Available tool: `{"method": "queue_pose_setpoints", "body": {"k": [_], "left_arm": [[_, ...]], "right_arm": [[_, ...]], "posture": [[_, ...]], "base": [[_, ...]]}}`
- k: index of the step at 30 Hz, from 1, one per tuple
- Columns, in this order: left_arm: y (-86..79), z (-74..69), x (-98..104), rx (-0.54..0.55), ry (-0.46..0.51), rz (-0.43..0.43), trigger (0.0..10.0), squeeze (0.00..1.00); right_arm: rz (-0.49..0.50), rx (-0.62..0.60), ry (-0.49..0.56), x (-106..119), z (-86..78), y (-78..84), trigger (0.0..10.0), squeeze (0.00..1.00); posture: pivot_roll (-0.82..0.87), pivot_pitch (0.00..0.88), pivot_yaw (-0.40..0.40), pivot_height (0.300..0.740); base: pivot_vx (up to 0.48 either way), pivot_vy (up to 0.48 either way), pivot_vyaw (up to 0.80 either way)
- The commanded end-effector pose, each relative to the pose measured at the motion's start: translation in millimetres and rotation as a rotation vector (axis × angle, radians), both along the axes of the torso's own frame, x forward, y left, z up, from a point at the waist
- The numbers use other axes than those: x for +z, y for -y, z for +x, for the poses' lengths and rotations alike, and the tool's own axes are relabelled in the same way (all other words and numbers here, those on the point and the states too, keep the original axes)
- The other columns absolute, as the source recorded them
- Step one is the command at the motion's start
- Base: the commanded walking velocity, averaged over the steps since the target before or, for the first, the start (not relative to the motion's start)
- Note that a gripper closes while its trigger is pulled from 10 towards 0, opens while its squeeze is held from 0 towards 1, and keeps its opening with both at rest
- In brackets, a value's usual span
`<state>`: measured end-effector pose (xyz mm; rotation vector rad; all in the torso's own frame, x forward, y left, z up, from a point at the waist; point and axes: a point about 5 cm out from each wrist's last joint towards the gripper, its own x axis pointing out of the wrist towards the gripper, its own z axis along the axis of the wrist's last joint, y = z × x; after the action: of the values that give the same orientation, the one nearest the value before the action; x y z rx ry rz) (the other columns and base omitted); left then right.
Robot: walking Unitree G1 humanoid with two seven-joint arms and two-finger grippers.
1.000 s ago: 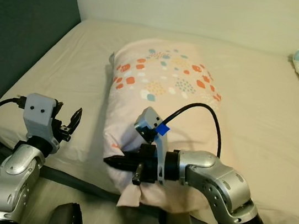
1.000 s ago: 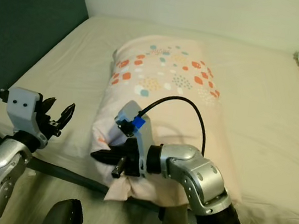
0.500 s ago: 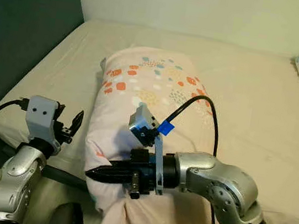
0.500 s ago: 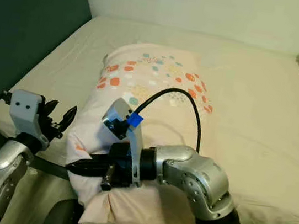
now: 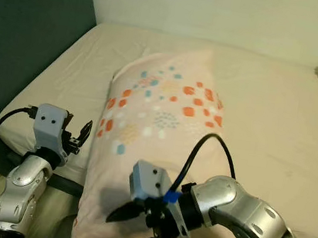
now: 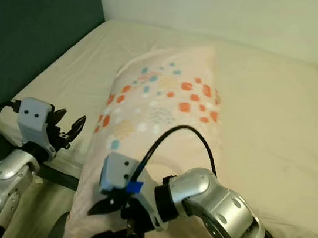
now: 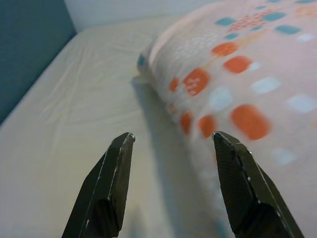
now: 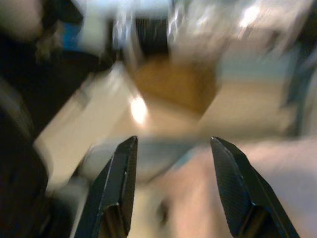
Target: Clean up the room
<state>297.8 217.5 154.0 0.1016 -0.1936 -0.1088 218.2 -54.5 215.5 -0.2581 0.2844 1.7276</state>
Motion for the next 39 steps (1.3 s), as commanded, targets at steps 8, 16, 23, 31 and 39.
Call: {"method": "queue_pose_setpoints", "body": {"k": [8, 16, 23, 31, 39], "left_arm": [[-21.6, 8.1, -34.1, 0.053, -0.217, -0.047, 10.0, 0.20], [-16.3, 16.5, -60.3, -0.106, -0.350, -0.420, 10.0, 1.00], [-24.9, 27.3, -61.7, -0.106, -0.325, -0.702, 10.0, 1.00], [-23.6, 30.7, -64.6, -0.155, -0.326, -0.813, 10.0, 1.00], [10.9, 35.0, -72.8, -0.313, -0.372, -0.876, 10.0, 1.00]], "right_arm": [[0.475, -0.696, 0.063, 64.4, 96.1, 59.2, 10.0, 0.85], [0.524, -1.315, -0.046, 16.0, 141.3, 135.0, 10.0, 1.00], [0.435, -1.524, -0.250, -42.7, 128.3, 179.3, 10.0, 1.00], [0.402, -1.550, -0.341, -60.4, 122.3, 199.1, 10.0, 1.00], [0.324, -1.456, -0.488, -82.3, 116.4, 201.7, 10.0, 1.00]], "posture": [[-0.06, 0.190, 0.013, 0.567], [-0.07, 0.203, 0.025, 0.567], [-0.08, 0.248, 0.037, 0.567], [-0.09, 0.300, 0.056, 0.567], [-0.11, 0.352, 0.061, 0.567]], "base": [[0.000, 0.000, 0.00], [0.000, 0.000, 0.00], [0.000, 0.000, 0.00], [0.000, 0.000, 0.00], [0.000, 0.000, 0.00]]}}
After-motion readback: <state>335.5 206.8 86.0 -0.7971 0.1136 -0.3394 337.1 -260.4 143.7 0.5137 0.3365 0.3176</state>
